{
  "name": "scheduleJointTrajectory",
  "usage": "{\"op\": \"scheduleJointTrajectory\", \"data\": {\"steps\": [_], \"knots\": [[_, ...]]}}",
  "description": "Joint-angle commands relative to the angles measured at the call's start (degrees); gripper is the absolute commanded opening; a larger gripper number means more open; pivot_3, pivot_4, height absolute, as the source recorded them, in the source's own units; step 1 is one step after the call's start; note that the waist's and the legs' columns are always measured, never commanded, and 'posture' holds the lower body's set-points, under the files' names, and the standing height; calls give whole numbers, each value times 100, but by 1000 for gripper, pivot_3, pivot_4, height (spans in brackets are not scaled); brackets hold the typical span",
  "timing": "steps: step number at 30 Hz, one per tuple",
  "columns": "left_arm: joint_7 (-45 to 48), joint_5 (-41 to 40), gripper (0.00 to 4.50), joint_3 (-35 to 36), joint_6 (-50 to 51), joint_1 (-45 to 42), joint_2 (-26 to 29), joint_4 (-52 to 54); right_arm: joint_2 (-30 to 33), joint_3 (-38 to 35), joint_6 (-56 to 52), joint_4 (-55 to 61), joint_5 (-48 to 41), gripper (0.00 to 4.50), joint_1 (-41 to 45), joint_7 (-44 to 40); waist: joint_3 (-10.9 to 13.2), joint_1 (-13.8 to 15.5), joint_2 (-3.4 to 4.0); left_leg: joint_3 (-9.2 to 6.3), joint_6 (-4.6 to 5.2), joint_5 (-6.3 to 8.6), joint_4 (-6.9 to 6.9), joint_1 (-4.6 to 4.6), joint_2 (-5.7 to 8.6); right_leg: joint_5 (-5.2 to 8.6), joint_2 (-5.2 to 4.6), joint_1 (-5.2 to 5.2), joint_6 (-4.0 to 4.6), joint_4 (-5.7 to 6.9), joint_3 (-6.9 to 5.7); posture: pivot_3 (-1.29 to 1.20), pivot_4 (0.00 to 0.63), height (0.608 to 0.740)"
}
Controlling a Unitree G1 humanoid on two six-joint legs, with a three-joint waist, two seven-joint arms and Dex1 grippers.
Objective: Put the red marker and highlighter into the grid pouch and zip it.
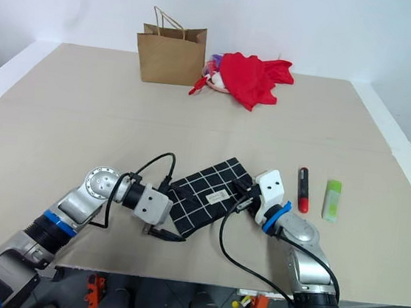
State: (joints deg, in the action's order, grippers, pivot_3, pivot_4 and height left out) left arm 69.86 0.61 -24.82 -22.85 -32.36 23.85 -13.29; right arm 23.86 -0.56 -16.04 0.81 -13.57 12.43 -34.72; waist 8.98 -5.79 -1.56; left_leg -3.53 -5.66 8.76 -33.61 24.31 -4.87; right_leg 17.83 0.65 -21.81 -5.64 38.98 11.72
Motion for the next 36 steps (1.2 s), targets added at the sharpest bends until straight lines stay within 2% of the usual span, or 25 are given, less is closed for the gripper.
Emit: {"op": "scheduleJointTrajectory", "data": {"steps": [1,10,13,14,15,16,17,19,20,22,23,24,29,31,34,36], "knots": [[-292,227,4500,-10,-468,-139,-80,-263,-15,83,-60,-63,27,48,-21,-56,0,0,0,0,0,0,0,0,0,0,0,0,0,0,0,0,150,740],[-425,192,4500,-37,-1157,-264,-339,-588,22,69,-93,-18,38,48,-77,-76,0,0,0,0,0,0,0,0,1,-1,0,1,-1,0,0,0,150,740],[-498,258,3829,-44,-1471,-334,-366,-649,31,71,-98,6,46,0,-102,-74,0,0,0,-1,0,0,0,0,2,0,0,0,-2,0,1,0,150,740],[-529,262,3274,-33,-1526,-352,-378,-679,35,71,-98,9,49,0,-107,-74,0,0,0,-1,0,0,0,0,2,0,0,0,-2,0,1,0,150,740],[-542,259,2908,-29,-1556,-360,-384,-700,40,69,-95,17,50,0,-119,-75,0,0,0,-1,0,0,0,1,2,0,0,0,-2,0,1,0,150,740],[-563,260,2780,-20,-1626,-379,-383,-737,40,68,-94,20,52,0,-122,-71,0,0,0,-1,0,0,0,0,2,0,0,0,-2,0,1,0,150,740],[-576,253,2337,-11,-1668,-396,-382,-771,39,70,-91,21,57,0,-125,-66,0,0,0,-1,0,0,1,1,2,1,0,0,-2,0,1,0,150,740],[-627,263,1956,17,-1750,-440,-387,-843,38,75,-84,24,64,0,-133,-61,0,0,0,-1,0,0,1,1,2,1,0,1,-3,0,0,0,150,740],[-651,261,1464,27,-1778,-463,-390,-883,38,78,-82,31,67,0,-141,-60,0,0,0,-1,0,0,2,0,2,2,0,0,-3,0,0,0,150,740],[-735,201,820,86,-1762,-514,-402,-939,47,84,-69,51,78,0,-155,-61,1,0,-1,-1,0,0,2,1,2,2,0,0,-4,0,0,0,150,740],[-767,164,312,124,-1740,-541,-394,-954,57,89,-27,69,90,0,-164,-71,1,0,-1,-1,0,0,2,1,2,2,0,0,-4,0,0,0,150,740],[-801,153,73,158,-1739,-563,-380,-968,68,91,14,94,99,0,-175,-81,1,0,-1,-2,0,0,3,1,2,2,0,0,-4,0,0,0,150,740],[-656,-147,73,357,-1560,-539,-108,-951,230,92,164,411,107,0,-266,-191,2,1,1,-2,0,0,16,2,3,6,0,-5,-4,0,0,0,150,740],[-389,-572,73,472,-1354,-429,86,-845,274,-144,120,851,-222,0,-323,-277,6,0,4,-3,1,1,21,3,3,10,0,-7,-2,0,-1,0,150,740],[47,-1139,0,588,-1150,-307,309,-717,453,-476,116,1528,-649,1026,-374,-488,14,-2,18,-3,4,3,24,20,2,13,0,-28,0,1,-1,0,150,740],[303,-1446,0,682,-1029,-277,378,-675,683,-612,198,1861,-871,1924,-520,-818,17,13,22,-4,4,3,23,31,3,14,-1,-33,-2,1,-2,0,150,740]]}}
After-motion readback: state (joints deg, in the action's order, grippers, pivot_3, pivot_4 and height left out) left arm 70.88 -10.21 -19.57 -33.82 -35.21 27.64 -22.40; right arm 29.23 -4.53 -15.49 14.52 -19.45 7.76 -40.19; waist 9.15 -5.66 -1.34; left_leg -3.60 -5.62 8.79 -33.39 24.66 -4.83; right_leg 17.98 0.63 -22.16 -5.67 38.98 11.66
